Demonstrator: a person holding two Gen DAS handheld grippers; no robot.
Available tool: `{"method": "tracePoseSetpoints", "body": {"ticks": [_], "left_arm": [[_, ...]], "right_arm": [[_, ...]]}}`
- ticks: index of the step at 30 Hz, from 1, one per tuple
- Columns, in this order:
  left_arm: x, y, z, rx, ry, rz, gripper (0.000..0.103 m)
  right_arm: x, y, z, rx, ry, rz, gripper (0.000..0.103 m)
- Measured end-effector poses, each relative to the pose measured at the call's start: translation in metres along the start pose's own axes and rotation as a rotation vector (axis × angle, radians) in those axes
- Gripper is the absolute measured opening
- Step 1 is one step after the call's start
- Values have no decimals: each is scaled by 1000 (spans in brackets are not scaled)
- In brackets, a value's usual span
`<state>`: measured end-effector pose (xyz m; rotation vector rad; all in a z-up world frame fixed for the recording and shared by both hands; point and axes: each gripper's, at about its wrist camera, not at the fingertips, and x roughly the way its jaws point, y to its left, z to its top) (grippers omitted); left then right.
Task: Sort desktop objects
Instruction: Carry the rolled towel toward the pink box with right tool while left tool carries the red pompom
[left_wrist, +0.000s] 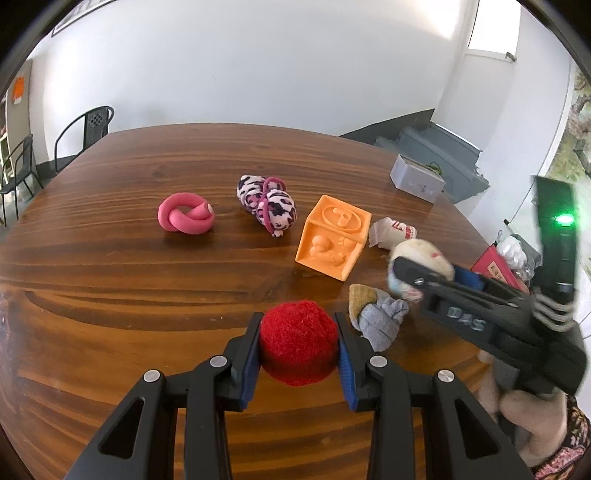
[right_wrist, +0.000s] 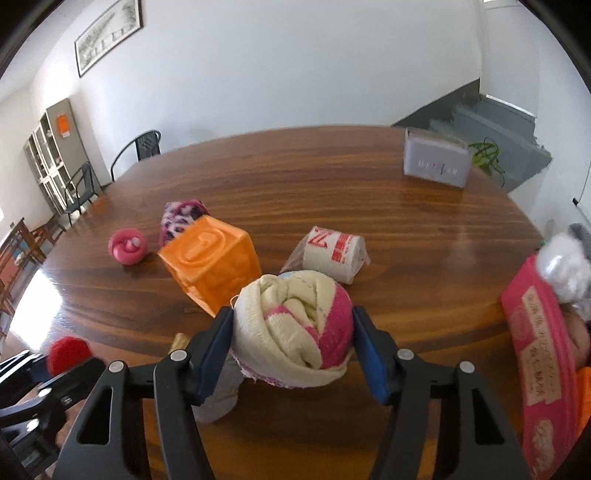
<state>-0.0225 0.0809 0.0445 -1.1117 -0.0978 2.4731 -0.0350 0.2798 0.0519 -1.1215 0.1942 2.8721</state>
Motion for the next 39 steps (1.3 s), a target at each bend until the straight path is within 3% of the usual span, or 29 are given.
{"method": "tracePoseSetpoints", "body": {"ticks": [9, 15, 21, 29, 33, 39], "left_arm": [[-2, -14, -5, 31, -2, -9, 37], [-6, -32, -10, 65, -4, -30, 37], [-8, -55, -17, 105, 6, -58, 37], [-13, -88, -24, 150, 9, -96, 37], [-13, -103, -27, 173, 16, -105, 37], [-7, -124, -26, 200, 36, -114, 37]], "right_arm": [[-70, -48, -10, 84, -105, -38, 67], [-124, -120, -36, 193, -148, -128, 67], [-171, -155, -69, 193, -186, -257, 67], [-172, -178, -89, 220, -159, -278, 67], [-161, -179, -93, 195, -121, -246, 69], [-172, -190, -99, 269, -187, -187, 78]]}}
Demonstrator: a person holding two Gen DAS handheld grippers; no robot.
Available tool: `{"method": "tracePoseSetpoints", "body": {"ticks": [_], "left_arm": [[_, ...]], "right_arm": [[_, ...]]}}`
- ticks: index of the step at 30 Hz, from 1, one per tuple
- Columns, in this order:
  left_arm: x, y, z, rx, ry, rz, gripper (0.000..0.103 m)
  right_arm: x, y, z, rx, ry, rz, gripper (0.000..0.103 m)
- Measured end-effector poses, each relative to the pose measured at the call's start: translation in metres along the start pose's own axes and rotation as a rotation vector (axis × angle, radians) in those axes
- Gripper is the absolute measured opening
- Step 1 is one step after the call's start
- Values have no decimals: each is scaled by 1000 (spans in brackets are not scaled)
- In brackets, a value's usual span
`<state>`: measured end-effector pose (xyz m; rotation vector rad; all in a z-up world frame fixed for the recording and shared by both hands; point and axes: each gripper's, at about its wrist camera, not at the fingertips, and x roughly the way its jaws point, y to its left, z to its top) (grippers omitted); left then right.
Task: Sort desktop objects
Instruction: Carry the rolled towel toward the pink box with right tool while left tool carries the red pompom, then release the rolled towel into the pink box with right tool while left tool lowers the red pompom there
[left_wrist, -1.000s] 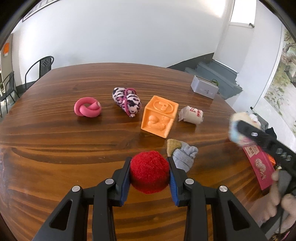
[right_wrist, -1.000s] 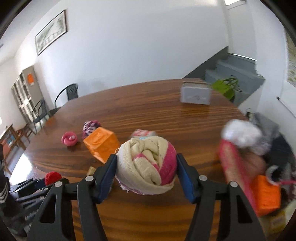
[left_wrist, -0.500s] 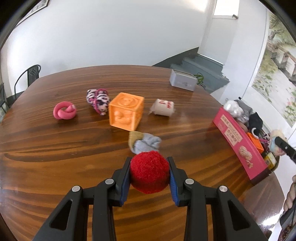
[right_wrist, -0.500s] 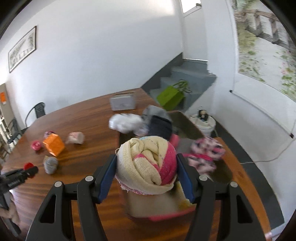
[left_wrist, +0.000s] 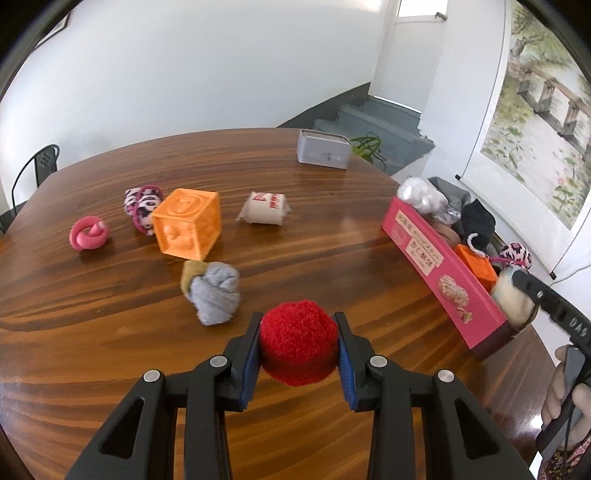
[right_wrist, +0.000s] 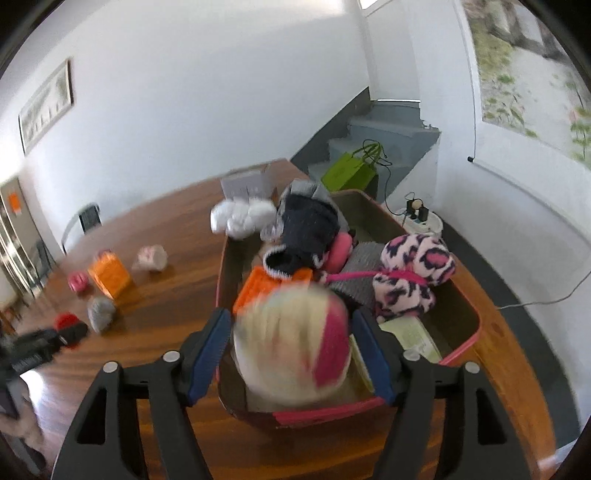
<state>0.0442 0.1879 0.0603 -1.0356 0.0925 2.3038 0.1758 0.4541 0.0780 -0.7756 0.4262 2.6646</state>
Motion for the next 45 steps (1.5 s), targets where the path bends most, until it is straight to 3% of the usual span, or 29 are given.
{"method": "tracePoseSetpoints", "body": {"ticks": [3, 10, 18, 27, 28, 32, 33, 45], "left_arm": [[4, -13, 6, 19, 5, -13, 37], [14, -61, 30, 95, 2, -67, 37], [36, -135, 50, 194, 26, -189, 37], [55, -214, 60, 307, 39, -296, 38], [57, -220, 60, 316, 40, -301, 42], [67, -224, 60, 297, 65, -302, 74], [68, -222, 61, 286, 66, -303, 76], [56, -165, 64, 153, 27, -247, 76]], "right_arm": [[-8, -11, 4, 47, -59, -9, 79], [-24, -27, 3, 94, -230, -163, 79], [-48, -46, 0, 170, -409, -318, 79], [-59, -73, -3, 311, -449, -358, 79], [-59, -73, -2, 311, -448, -359, 79], [-60, -69, -2, 288, -457, -362, 79], [-60, -69, -2, 287, -457, -361, 79], [-55, -75, -3, 292, -441, -388, 79]]}}
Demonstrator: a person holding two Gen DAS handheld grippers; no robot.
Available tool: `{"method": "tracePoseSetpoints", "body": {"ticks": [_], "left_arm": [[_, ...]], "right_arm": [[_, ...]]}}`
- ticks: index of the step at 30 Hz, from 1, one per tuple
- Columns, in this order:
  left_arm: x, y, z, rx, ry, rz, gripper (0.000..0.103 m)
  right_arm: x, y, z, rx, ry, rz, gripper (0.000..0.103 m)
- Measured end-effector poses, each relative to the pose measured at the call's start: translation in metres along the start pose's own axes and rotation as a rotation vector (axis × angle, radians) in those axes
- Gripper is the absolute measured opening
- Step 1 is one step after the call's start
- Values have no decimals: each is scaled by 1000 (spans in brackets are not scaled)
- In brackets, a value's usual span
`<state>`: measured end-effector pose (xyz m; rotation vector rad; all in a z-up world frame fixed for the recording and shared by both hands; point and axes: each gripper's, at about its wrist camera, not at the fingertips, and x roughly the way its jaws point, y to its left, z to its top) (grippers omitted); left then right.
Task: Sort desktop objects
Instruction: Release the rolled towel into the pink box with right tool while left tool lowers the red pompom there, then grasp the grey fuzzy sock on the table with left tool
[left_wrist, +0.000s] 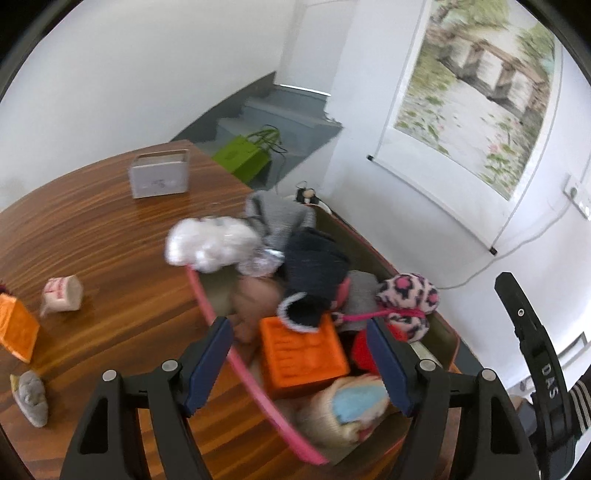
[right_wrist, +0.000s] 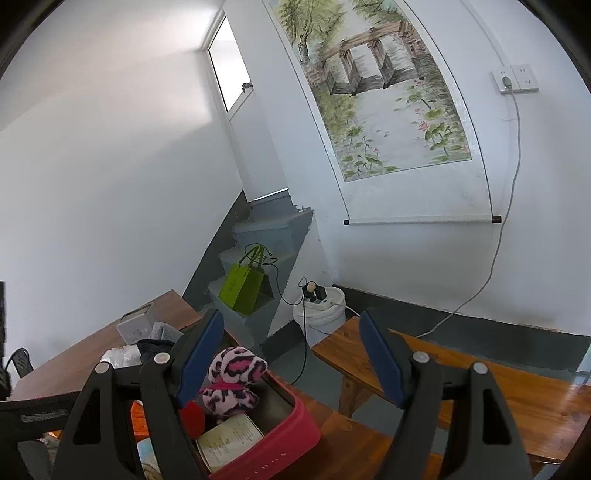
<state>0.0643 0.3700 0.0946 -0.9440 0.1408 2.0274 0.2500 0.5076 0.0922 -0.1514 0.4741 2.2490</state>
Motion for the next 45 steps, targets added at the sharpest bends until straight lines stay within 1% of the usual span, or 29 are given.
{"method": "tracePoseSetpoints", "body": {"ticks": [11, 16, 18, 23, 25, 27, 33, 40, 45], "left_arm": [[-31, 69, -22, -107, -33, 117, 76], [-53, 104, -35, -140, -58, 194, 76], [-61, 122, -41, -169, -64, 217, 76], [-82, 172, -61, -258, -75, 305, 76], [-88, 193, -69, -308, -76, 328, 76], [-89, 207, -74, -334, -70, 340, 76], [-80, 222, -82, -342, -42, 348, 76], [-54, 218, -79, -305, 11, 355, 76], [-46, 223, -78, -297, 23, 363, 76]], "right_arm": [[-2, 7, -3, -34, -10, -47, 79], [-3, 13, -4, -69, -20, -68, 79], [-2, 15, -5, -80, -18, -76, 80], [-1, 18, -7, -101, -14, -101, 80], [0, 19, -7, -111, -11, -109, 80], [1, 21, -8, -123, -8, -114, 80], [-1, 28, -11, -164, -18, -129, 80], [0, 33, -13, -191, -21, -120, 80], [-2, 35, -13, -204, -34, -119, 80]]}}
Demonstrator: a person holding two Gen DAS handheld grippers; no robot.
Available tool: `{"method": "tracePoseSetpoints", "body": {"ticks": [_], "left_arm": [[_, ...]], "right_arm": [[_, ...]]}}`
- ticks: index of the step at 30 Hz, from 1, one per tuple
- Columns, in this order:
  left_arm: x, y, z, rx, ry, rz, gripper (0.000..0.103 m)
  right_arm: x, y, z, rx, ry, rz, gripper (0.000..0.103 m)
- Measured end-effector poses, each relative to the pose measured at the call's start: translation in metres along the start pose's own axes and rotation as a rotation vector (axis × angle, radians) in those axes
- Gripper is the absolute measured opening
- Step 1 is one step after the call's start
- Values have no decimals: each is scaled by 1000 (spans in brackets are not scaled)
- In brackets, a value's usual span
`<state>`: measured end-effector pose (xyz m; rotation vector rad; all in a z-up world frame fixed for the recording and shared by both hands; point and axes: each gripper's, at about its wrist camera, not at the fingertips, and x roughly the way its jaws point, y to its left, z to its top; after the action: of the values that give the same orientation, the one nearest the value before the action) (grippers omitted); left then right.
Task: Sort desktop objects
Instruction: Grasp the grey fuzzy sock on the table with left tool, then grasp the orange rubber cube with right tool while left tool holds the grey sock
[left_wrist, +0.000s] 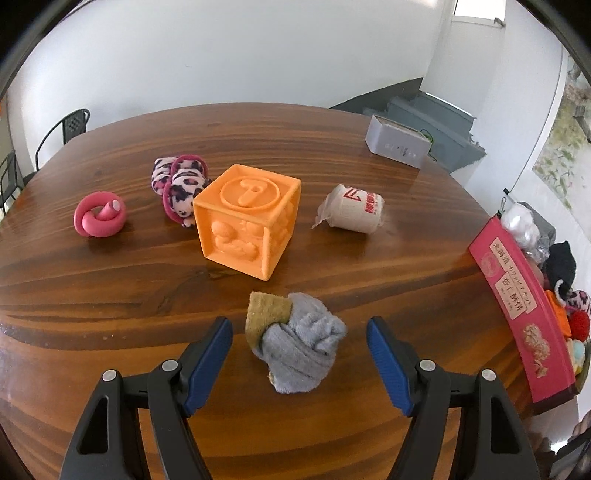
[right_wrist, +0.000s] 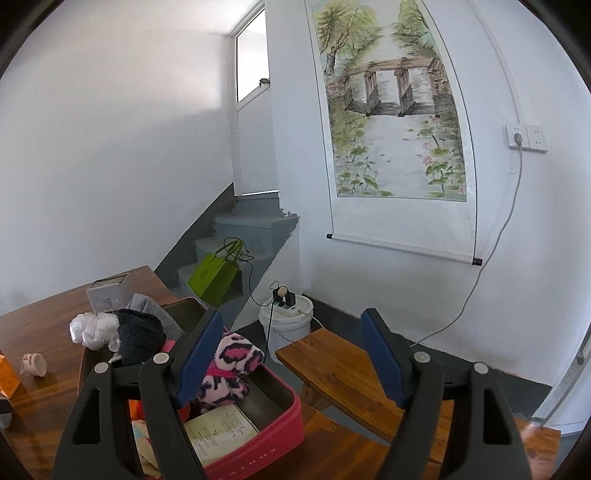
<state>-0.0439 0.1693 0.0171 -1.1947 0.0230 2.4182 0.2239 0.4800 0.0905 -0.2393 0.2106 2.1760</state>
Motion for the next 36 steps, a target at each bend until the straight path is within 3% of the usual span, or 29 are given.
{"method": "tracePoseSetpoints", "body": {"ticks": [1, 3, 4, 8, 13, 17, 26, 33, 36], "left_arm": [[0, 1, 0, 0, -2, 5, 74], [0, 4, 1, -4, -3, 13, 49], [-1, 6, 1, -7, -2, 12, 46], [-6, 8, 0, -9, -8, 7, 46], [-27, 11, 2, -8, -57, 1, 46], [-39, 19, 2, -15, -81, 6, 46], [-60, 47, 0, -56, -122, 30, 46], [-69, 75, -2, -114, -134, 47, 46], [-68, 84, -3, -135, -128, 49, 46]], "right_arm": [[-1, 0, 0, -1, -5, -1, 80], [-2, 1, 0, -4, -15, -3, 80], [-3, 2, 1, -5, -20, -4, 80], [-6, 3, 1, -10, -40, -8, 80], [-16, 21, 3, -62, -60, 51, 80], [-28, 54, 8, -92, -7, 257, 80], [-40, 179, -1, -338, 182, 752, 81], [-26, 268, -21, -449, 344, 942, 81], [-17, 299, -36, -472, 422, 982, 81]]}}
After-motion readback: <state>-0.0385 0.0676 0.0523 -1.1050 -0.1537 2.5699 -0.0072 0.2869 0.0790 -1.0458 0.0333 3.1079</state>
